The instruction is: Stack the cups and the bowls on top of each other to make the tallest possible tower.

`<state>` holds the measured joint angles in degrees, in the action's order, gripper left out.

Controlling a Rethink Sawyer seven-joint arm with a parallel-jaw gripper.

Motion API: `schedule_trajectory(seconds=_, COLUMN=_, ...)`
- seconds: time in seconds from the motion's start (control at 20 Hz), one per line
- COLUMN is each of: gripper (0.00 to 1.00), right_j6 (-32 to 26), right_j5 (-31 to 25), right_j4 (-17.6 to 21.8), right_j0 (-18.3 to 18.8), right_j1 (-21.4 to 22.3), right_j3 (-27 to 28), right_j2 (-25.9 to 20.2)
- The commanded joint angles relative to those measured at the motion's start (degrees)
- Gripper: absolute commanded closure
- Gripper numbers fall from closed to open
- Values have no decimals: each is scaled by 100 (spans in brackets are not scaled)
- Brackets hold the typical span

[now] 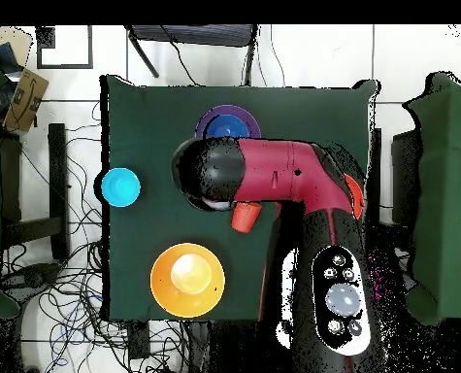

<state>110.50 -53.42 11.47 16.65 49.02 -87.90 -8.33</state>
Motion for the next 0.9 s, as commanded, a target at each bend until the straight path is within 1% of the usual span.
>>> schedule_trajectory(seconds=0.05, gripper=0, right_j6=-1642, right_j5=396, right_j4=589, right_j0=180, right_j1=-266, right_j3=-588, right_j2=-791)
schedule_trajectory(seconds=0.15, gripper=0, right_j6=-1495, right_j5=442, right_j4=604, right_j0=185, right_j1=-322, right_j3=-601, right_j2=-844)
schedule_trajectory(seconds=0.25, gripper=0, right_j6=-1205, right_j5=548, right_j4=565, right_j0=125, right_j1=-297, right_j3=-727, right_j2=-861)
schedule_trajectory(seconds=0.35, gripper=0, right_j6=-943, right_j5=541, right_j4=505, right_j0=42, right_j1=-197, right_j3=-846, right_j2=-840)
schedule_trajectory(seconds=0.55, gripper=0, right_j6=-600, right_j5=493, right_j4=422, right_j0=-100, right_j1=-54, right_j3=-961, right_j2=-803)
schedule_trajectory(seconds=0.9, gripper=0, right_j6=-347, right_j5=550, right_j4=385, right_j0=-238, right_j1=-89, right_j3=-996, right_j2=-794)
